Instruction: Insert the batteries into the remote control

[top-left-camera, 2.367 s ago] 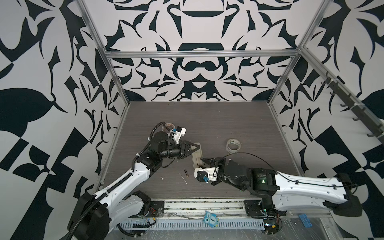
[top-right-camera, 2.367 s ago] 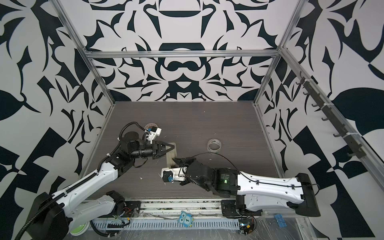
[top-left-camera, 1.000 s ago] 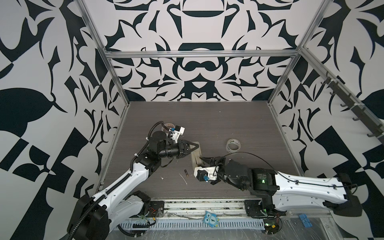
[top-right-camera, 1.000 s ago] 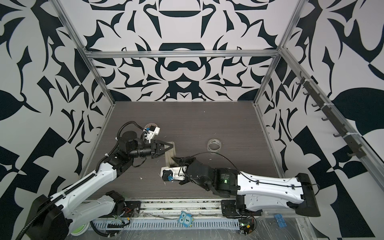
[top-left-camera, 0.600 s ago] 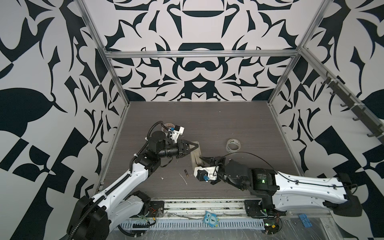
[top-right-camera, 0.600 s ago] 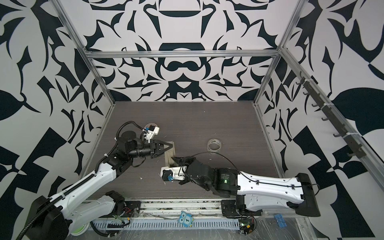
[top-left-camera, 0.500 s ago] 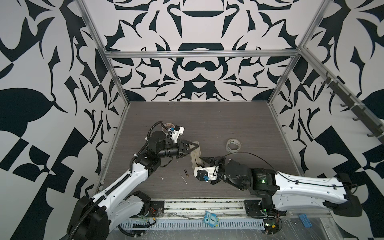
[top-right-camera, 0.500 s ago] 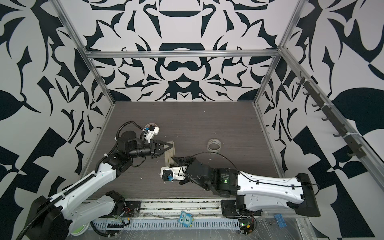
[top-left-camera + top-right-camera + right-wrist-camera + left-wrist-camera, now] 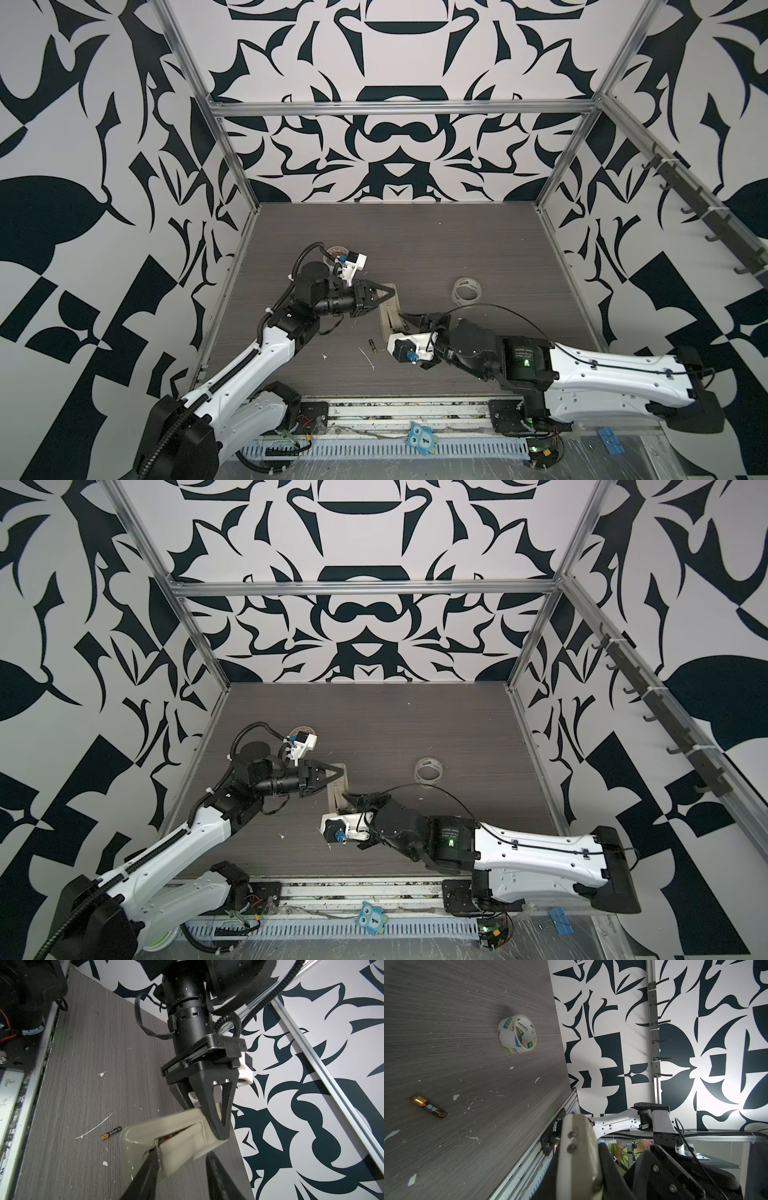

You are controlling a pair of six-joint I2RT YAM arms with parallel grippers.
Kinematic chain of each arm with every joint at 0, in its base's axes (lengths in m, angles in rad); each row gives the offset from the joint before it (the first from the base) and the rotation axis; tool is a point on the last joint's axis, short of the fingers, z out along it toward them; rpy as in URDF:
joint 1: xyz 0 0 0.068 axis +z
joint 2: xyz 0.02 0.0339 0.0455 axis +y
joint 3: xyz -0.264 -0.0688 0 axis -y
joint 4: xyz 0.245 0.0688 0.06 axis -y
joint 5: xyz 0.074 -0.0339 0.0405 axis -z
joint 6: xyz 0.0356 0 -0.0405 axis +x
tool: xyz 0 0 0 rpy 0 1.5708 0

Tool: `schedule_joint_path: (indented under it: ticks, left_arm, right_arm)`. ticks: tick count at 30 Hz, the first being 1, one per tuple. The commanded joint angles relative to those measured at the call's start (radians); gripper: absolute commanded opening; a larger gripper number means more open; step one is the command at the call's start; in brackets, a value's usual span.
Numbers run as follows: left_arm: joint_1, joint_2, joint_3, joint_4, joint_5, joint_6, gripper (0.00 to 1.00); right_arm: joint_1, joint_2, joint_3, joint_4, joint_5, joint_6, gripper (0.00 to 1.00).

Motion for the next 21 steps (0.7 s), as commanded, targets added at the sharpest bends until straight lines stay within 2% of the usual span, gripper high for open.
schedule_joint_path:
  ticks: [1,21]
  left_arm:
    - [0.001,-0.026,0.007,0.002,0.05,0.007,0.0]
    - [0.004,-0.037,0.012,-0.006,0.044,0.009,0.0]
  right_arm:
    - [0.0,-0.006,0.025,0.015,0.026,-0.004,0.43]
    - [0.0,0.006,0.029,0.004,0.009,-0.001,0.47]
